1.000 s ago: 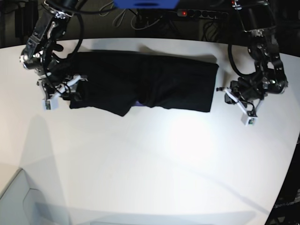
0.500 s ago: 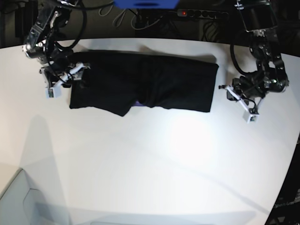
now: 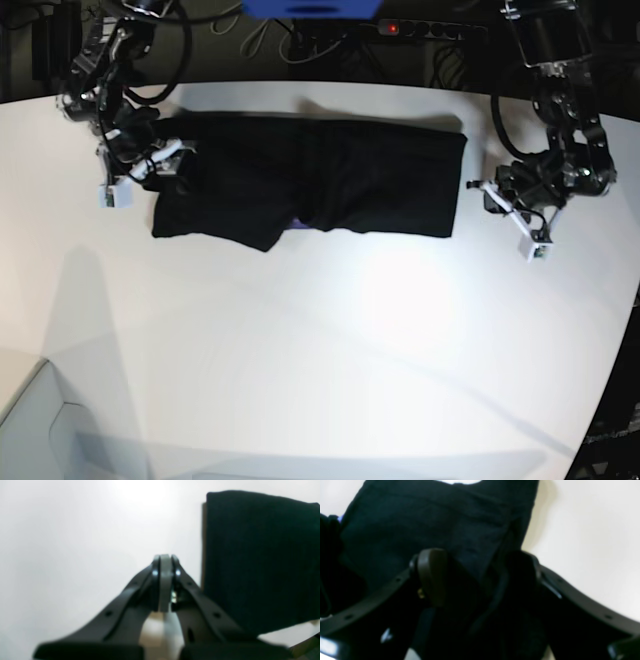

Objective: Layout the t-shirt on the table in an organized manner, then fold the t-shirt properly
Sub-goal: 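Release the folded end with the left gripper and move it back, then lift the strip end with the right gripper and fold it toward the left gripper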

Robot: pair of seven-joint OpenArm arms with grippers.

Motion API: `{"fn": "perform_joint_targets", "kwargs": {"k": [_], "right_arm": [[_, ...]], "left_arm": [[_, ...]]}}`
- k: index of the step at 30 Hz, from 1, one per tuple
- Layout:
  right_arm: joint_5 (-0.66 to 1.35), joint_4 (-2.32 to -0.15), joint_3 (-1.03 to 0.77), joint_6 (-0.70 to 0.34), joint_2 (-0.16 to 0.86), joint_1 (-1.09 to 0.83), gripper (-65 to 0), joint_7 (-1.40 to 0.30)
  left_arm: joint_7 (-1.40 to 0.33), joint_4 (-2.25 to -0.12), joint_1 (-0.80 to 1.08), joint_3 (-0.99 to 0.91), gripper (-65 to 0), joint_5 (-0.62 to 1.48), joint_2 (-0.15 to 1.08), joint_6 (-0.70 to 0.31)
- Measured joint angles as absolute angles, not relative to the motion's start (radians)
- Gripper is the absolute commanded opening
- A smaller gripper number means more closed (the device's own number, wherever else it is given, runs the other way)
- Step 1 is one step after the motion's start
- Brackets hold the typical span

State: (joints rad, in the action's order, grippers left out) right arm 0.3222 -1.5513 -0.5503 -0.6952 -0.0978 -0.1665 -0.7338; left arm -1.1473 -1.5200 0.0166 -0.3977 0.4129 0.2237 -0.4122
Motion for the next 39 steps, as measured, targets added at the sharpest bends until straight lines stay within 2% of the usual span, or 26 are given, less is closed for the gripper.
{"fn": "perform_joint_targets", "kwargs": {"k": [3, 8, 9, 18, 22, 33, 39], "right_arm": [[0.321, -1.55, -0.544, -0.695, -0.1, -0.162, -35.0, -0.742], [0.321, -1.541, -0.543, -0.695, -0.101, -0.162, -61.9, -0.758], [0.319, -1.541, -0.542, -0.695, -0.102, -0.162, -65.0, -0.759], [0.294, -1.571, -0.541, -0.695, -0.102, -0.142, -65.0, -0.795], [0.274, -1.625, -0.54, -0.695, -0.104, -0.131, -65.0, -0.805], [0.272, -1.715, -0.541, -0.695, -0.122, -0.12, -65.0, -0.812], [0.272, -1.768, -0.537, -0.696, -0.139, -0.124, -65.0, -0.813]], "left_arm": [[-1.147, -1.52, 0.017, -0.398, -64.8, 0.413, 0.224, -0.412], [-1.147, -1.52, 0.016, -0.398, -64.8, 0.413, 0.224, -0.412], [-1.147, -1.52, 0.017, -0.398, -64.8, 0.413, 0.224, -0.412], [-1.151, -1.538, 0.017, -0.456, -64.9, 0.417, 0.249, -0.408], [-1.152, -1.533, 0.019, -0.487, -64.9, 0.292, 0.263, -0.407], [-1.137, -1.532, 0.061, -0.29, -64.9, 0.226, 0.221, -0.393], [-1.092, -1.493, 0.044, -0.27, -64.9, 0.237, 0.196, -0.389]]}}
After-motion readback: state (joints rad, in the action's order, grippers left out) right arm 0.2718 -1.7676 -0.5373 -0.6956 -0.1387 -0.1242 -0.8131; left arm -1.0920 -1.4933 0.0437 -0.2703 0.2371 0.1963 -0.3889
